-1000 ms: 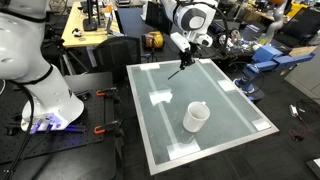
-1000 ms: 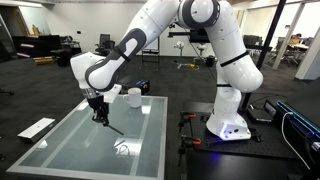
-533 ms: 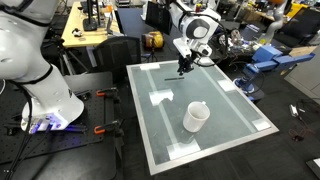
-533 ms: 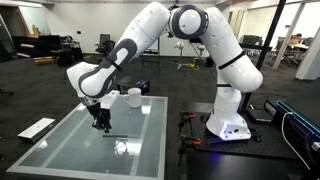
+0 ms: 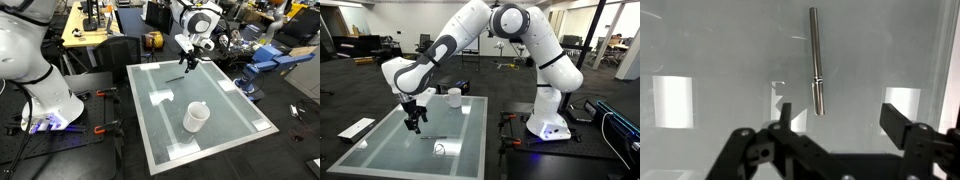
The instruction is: Remove the black pen from the mug and place it on the left side of the table
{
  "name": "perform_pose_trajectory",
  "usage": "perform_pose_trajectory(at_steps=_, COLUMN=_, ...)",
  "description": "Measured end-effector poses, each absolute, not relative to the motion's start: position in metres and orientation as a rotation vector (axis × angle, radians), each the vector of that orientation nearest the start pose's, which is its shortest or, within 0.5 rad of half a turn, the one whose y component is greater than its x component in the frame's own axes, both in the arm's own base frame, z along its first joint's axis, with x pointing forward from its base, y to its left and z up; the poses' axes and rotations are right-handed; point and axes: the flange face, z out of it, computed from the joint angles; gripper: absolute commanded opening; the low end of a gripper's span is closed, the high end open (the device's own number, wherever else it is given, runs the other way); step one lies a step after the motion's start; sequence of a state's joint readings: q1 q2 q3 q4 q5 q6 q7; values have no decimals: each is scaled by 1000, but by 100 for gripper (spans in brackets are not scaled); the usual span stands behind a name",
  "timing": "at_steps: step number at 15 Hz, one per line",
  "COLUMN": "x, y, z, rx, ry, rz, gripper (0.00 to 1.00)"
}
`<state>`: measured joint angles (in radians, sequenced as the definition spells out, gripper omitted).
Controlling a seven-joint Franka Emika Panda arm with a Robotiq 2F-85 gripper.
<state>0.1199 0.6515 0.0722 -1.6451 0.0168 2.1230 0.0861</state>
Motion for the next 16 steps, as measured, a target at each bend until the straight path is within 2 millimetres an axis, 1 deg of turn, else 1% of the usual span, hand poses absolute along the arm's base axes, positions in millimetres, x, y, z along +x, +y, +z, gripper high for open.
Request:
perform_pose_trajectory(at_steps=4, x=653, y=132, z=263, rx=-3104, ry=-168, rz=125, gripper=100)
perform_pose_trajectory(at_steps=8, x=640, y=131, z=296, rx=-3106, ry=-184, rz=-44, gripper=100)
perform_pose_trajectory(at_steps=11, x=625, y=128, z=309, rx=-3111, ry=-206, rz=-139, gripper=100)
perform_pose_trajectory(at_steps=13, x=616, y=127, z=311, rx=-3112, ry=-211, rz=-158, gripper=100)
perform_pose_trajectory(at_steps=16, x=613, y=126, z=311, rx=-3113, ry=-212, rz=-156, gripper=100)
